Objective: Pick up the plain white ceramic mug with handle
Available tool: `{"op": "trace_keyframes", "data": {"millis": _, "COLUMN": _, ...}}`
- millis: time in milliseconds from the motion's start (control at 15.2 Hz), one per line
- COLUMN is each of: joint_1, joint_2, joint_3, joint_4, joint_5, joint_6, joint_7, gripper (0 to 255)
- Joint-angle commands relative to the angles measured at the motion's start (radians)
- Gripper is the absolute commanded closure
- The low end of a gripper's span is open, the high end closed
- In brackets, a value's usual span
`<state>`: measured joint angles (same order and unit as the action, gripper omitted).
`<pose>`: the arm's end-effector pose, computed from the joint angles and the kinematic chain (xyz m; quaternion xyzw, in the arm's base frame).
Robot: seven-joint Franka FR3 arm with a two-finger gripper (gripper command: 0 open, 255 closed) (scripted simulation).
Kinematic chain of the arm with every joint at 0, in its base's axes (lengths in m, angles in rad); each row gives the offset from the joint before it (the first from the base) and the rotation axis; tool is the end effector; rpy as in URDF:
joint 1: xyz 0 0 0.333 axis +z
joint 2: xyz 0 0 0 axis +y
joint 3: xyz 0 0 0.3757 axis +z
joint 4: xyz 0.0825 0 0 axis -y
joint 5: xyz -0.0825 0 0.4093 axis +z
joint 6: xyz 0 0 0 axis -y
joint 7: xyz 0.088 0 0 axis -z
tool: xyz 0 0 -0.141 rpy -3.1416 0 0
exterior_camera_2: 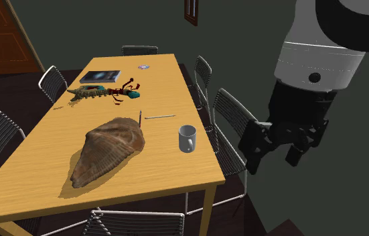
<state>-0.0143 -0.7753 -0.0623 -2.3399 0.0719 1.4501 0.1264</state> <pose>0.2758 -0.0168 0.5943 -0.9927 0.0887 0.0595 0.0556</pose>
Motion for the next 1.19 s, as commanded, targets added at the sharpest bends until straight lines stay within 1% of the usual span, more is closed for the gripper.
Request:
{"op": "trace_keyframes", "data": {"millis": 0, "joint_1": 0.0, "joint_2": 0.0, "joint_3": 0.0, "joint_4": 0.0, "joint_5": 0.0, "joint_6": 0.0, "joint_7": 0.0, "gripper": 0}}
{"op": "trace_keyframes", "data": {"millis": 264, "joint_1": 0.003, "joint_2": 0.122, "joint_3": -0.004, "joint_4": 0.006, "joint_5": -0.011, "joint_6": 0.124, "joint_7": -0.02, "gripper": 0}}
{"op": "trace_keyframes", "data": {"millis": 528, "joint_1": 0.006, "joint_2": 0.255, "joint_3": -0.008, "joint_4": 0.035, "joint_5": -0.02, "joint_6": 0.236, "joint_7": -0.037, "gripper": 0}}
{"op": "trace_keyframes", "data": {"millis": 792, "joint_1": 0.009, "joint_2": 0.396, "joint_3": -0.012, "joint_4": 0.086, "joint_5": -0.026, "joint_6": 0.335, "joint_7": -0.052, "gripper": 0}}
{"op": "trace_keyframes", "data": {"millis": 1122, "joint_1": 0.011, "joint_2": 0.578, "joint_3": -0.017, "joint_4": 0.18, "joint_5": -0.031, "joint_6": 0.435, "joint_7": -0.07, "gripper": 0}}
